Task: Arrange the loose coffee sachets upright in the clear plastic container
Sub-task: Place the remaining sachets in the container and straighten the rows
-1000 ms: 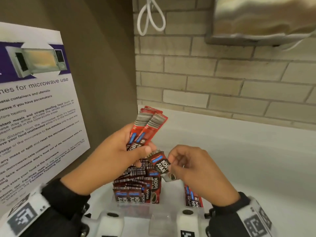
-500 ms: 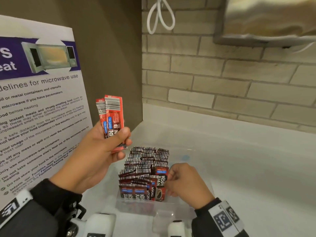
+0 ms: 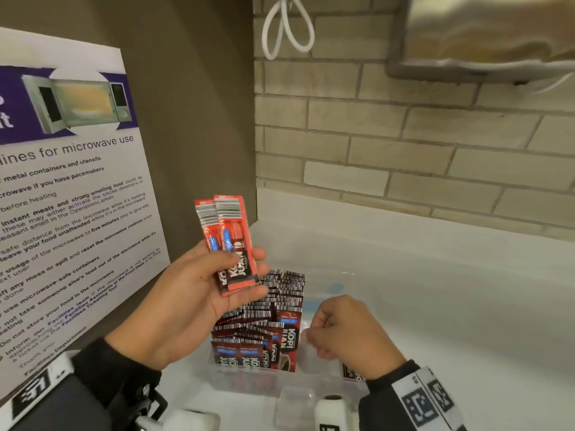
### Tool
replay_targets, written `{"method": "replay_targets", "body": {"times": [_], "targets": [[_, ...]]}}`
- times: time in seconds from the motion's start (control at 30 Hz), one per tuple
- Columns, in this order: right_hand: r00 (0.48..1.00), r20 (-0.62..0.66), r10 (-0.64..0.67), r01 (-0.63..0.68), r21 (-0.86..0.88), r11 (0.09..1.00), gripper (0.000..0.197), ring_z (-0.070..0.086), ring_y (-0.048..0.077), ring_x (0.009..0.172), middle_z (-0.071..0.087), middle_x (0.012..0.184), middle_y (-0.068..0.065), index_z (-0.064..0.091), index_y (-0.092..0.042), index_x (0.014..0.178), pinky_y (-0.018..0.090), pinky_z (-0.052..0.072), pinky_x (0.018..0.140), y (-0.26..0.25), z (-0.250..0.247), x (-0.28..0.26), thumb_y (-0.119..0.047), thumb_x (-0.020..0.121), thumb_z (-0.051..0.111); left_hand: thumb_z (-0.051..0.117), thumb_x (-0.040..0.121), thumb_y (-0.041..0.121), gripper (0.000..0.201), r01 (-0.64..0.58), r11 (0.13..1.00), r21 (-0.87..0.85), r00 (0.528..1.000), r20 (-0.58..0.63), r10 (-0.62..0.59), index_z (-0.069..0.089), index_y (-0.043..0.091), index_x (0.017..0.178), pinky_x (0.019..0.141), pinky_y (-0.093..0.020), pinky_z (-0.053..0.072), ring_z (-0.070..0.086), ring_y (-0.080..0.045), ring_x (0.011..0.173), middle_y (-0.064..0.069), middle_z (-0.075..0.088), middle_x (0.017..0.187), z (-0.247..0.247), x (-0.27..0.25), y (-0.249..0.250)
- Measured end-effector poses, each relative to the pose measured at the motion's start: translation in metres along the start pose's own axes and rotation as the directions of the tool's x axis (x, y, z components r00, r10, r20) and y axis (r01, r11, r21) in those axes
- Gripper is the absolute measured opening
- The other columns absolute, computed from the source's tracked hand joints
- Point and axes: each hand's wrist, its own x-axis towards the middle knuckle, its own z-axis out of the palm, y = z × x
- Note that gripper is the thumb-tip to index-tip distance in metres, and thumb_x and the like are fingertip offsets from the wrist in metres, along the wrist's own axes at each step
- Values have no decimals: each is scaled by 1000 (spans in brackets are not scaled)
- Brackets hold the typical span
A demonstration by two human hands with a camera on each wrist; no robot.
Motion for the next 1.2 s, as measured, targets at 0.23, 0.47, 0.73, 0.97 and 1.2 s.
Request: {"method": "replay_targets", "body": {"times": [0.23,0.47,0.73,0.97,1.2], "targets": [[912,-350,-213,341,359,869,8,57,7,65,63,76,-5,64,-19,84,18,47,62,-26,-24,-18,-26,83,67,61,78,10,35,4,981,194,993,112,-26,60,12,113,69,-31,59,71,-25,93,-12,72,104,13,-7,-13],[929,-293,-227,366,638,677,28,50,8,55,53,64,-1,57,-15,96,19,44,54,-42,-4,-24,3,78,68,54,89,16,36,-28,942,333,984,176,-33,54,23,124,83,-34,56,67,-23,103,-6,69,114,27,-10,-32],[851,-440,-287,474,409,779,37,54,9,57,52,62,-7,56,-36,103,30,54,62,-44,-9,-28,-6,82,64,49,93,12,31,-25,966,258,980,197,-28,57,20,122,86,-38,56,67,-19,104,-7,68,116,35,-13,-32],[915,-329,-233,396,625,672,34,53,7,53,52,85,8,62,-27,110,17,46,53,-41,-13,-27,-1,92,50,53,93,10,25,-71,923,379,981,196,-5,60,19,115,73,-29,55,69,-20,84,-6,70,91,34,-11,-32],[797,-456,-395,501,137,854,46,52,-6,86,48,106,-16,55,-36,123,7,44,66,-29,-36,-29,-9,87,62,51,95,8,24,-121,644,756,972,222,-77,59,28,104,62,-24,51,60,-11,53,6,72,87,22,-10,-14]]}}
